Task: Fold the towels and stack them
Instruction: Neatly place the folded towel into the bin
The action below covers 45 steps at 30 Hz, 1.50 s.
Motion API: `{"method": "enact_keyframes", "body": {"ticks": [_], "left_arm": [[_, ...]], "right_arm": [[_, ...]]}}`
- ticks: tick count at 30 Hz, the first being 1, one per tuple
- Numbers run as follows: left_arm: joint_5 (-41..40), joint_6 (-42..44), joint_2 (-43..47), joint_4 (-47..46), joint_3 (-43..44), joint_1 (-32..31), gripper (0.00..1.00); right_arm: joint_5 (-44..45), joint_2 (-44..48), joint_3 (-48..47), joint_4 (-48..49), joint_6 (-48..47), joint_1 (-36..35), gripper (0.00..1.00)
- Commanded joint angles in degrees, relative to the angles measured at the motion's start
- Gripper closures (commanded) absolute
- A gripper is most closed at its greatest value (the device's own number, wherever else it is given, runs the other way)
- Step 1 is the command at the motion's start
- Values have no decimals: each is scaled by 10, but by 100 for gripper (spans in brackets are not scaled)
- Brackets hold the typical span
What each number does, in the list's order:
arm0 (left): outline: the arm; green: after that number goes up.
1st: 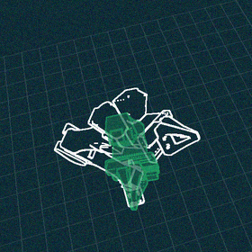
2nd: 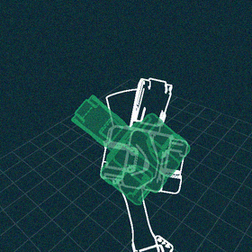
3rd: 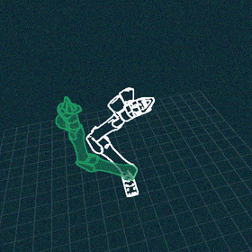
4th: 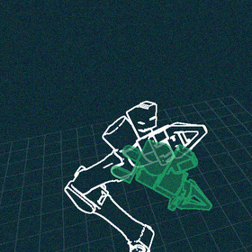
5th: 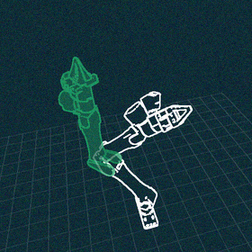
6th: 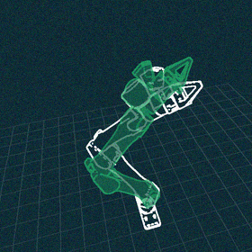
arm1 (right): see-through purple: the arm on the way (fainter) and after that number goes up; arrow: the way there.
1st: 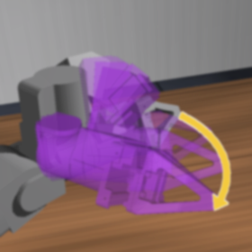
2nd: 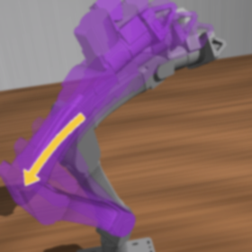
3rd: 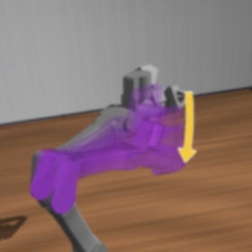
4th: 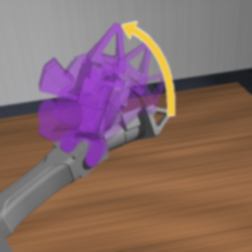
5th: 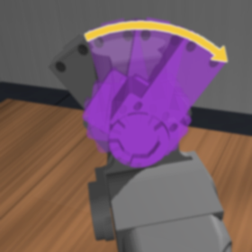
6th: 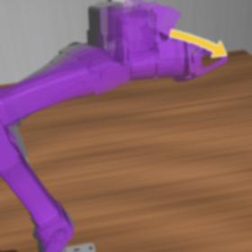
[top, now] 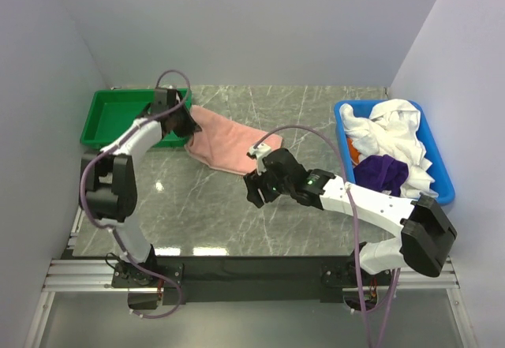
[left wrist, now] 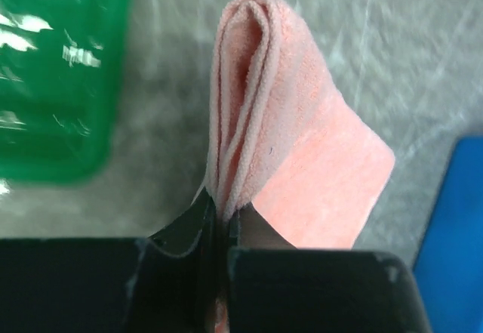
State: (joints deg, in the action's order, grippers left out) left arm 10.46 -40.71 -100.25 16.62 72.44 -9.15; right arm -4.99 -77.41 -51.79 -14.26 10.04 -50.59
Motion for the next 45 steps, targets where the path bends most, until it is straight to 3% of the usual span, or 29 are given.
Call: {"method": "enact_keyframes", "body": {"ticks": [1, 10, 15, 24, 45], "left_arm": [[-16, 73, -42, 90, 107, 25, 99], [-59, 163, -159, 205, 339, 90, 99], [-96, 179, -188, 218, 402, 131, 99], [-63, 214, -260, 230, 495, 185, 99], [-102, 358, -302, 228, 529, 239, 99]], "right_arm": [[-17, 23, 20, 10, 13, 3, 32], [-9, 12, 9, -22, -16, 4, 32], [-36, -8, -16, -36, -20, 3, 32], [-35, -57, -79, -87, -27, 3, 32], [-56, -149, -191, -175, -37, 1, 32]]}}
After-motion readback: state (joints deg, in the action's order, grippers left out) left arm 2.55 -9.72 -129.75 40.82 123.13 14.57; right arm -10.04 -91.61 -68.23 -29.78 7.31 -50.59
